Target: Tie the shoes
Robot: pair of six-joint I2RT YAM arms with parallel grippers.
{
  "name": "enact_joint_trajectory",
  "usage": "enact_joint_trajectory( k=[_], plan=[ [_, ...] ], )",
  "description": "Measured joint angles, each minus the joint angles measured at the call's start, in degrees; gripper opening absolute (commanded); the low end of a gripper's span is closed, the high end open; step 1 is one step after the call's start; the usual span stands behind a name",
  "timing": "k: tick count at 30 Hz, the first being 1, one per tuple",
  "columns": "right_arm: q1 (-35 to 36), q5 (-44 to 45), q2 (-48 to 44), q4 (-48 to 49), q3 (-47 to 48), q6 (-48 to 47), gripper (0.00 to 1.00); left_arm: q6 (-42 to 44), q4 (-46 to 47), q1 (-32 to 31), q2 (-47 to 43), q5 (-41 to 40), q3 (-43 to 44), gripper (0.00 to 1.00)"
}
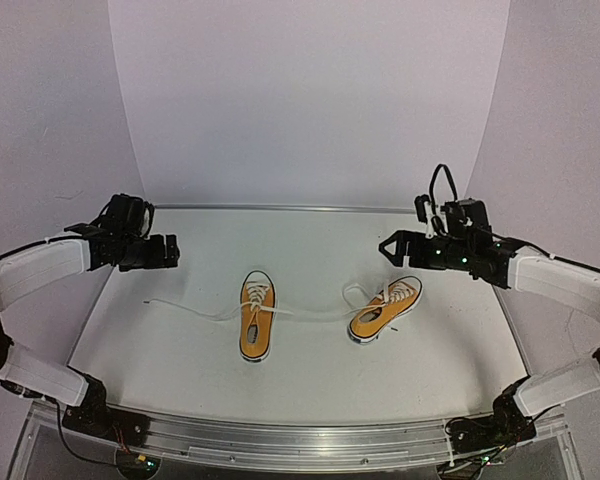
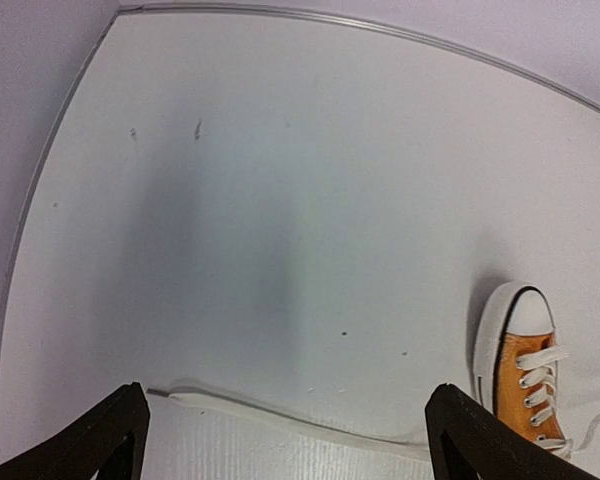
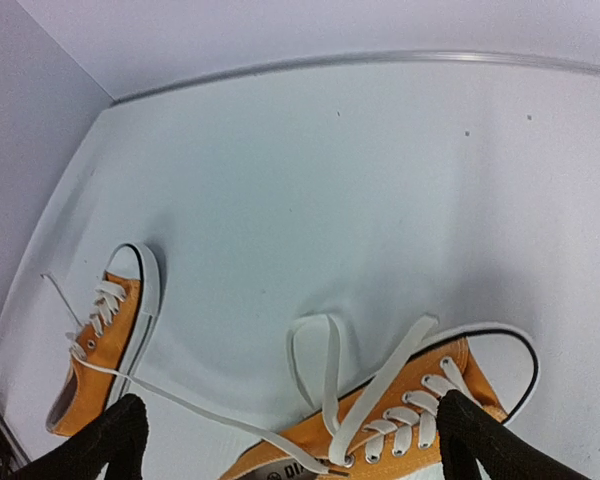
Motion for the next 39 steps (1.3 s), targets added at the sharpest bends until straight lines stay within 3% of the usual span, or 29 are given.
enact_joint_trajectory(
  k=[9, 14, 22, 25, 32, 39],
  plan=[
    [0.0, 4.0, 5.2, 6.3, 10.5, -3.5, 0.98, 3.3, 13.0, -2.4, -2.6, 6.0, -0.8, 0.99],
    [-0.1, 0.9, 13.7, 8.5, 15.9, -3.8, 0.98, 11.5, 9.6, -4.2, 1.5, 12.6, 3.2, 0.99],
    [-0.1, -8.8, 17.3, 8.5, 16.1, -4.3, 0.98, 27.4, -1.4, -16.5, 11.8, 10.3, 3.0, 0.98],
    [-0.1, -11.7, 17.3, 9.2, 16.1, -4.3, 0.98, 32.6, -1.9, -17.4, 12.2, 11.2, 1.1, 0.92],
    [-0.1, -16.2, 17.8, 10.3, 16.1, -4.3, 0.98, 41.1, -0.4, -17.4, 12.6, 14.7, -3.1, 0.63],
    [-0.1, -18.5, 19.3, 10.7, 16.1, -4.0, 0.98, 45.2, 3.5, -17.9, 15.2, 15.2, -3.2, 0.56]
  ],
)
